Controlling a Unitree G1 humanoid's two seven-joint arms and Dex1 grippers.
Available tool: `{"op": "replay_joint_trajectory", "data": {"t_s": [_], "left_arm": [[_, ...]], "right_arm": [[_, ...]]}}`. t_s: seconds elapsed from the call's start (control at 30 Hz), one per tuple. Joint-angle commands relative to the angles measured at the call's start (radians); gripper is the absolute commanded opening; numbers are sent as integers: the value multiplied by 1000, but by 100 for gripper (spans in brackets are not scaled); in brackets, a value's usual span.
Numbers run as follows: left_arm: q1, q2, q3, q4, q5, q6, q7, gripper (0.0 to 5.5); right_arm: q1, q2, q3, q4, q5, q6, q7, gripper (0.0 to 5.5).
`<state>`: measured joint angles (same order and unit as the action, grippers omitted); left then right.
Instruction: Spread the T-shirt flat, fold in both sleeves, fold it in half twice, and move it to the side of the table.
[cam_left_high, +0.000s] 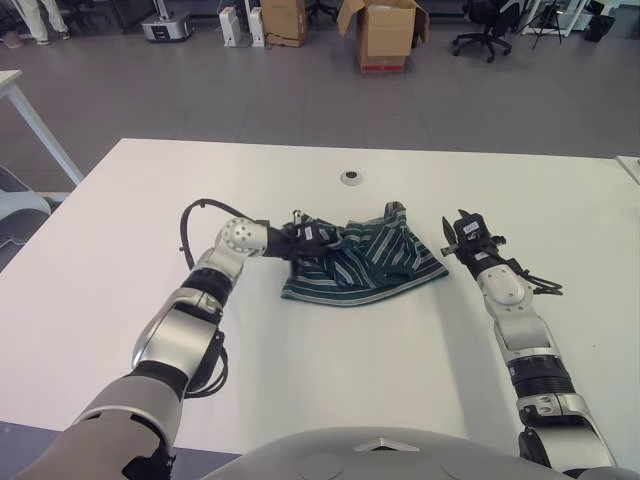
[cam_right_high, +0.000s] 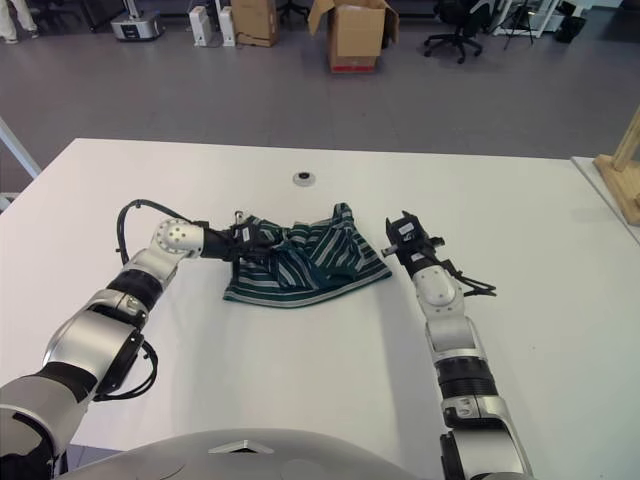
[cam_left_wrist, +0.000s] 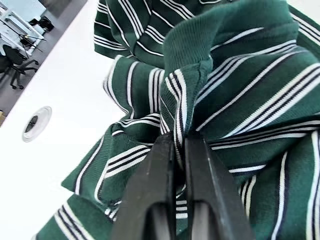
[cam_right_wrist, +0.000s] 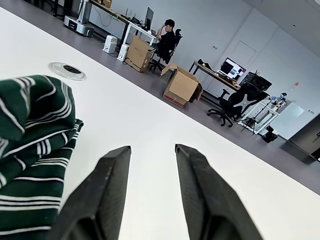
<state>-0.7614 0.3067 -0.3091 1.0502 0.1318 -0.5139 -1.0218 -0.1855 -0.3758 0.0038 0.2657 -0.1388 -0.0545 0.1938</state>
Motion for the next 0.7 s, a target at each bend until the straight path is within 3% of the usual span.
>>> {"op": "replay_joint_trajectory", "data": {"t_s": [0.03, 0.23, 0.5, 0.57, 0.7], "left_arm": [[-7, 6, 2, 1, 26, -33, 32, 3], [28, 9, 13, -32, 9, -51, 71, 3], [111, 26, 59, -177, -32, -16, 101, 3], [132, 32, 68, -205, -34, -1, 111, 3], [166, 36, 83, -250, -39, 28, 122, 3]], "right_arm": [[-49, -124, 43, 36, -66, -91, 96, 168], [-92, -279, 209, 106, -239, -376, 221, 168], [-140, -327, 298, 216, -394, -545, 176, 168], [-131, -293, 249, 220, -300, -492, 187, 168], [-92, -161, 56, 135, 128, -164, 313, 168]]}}
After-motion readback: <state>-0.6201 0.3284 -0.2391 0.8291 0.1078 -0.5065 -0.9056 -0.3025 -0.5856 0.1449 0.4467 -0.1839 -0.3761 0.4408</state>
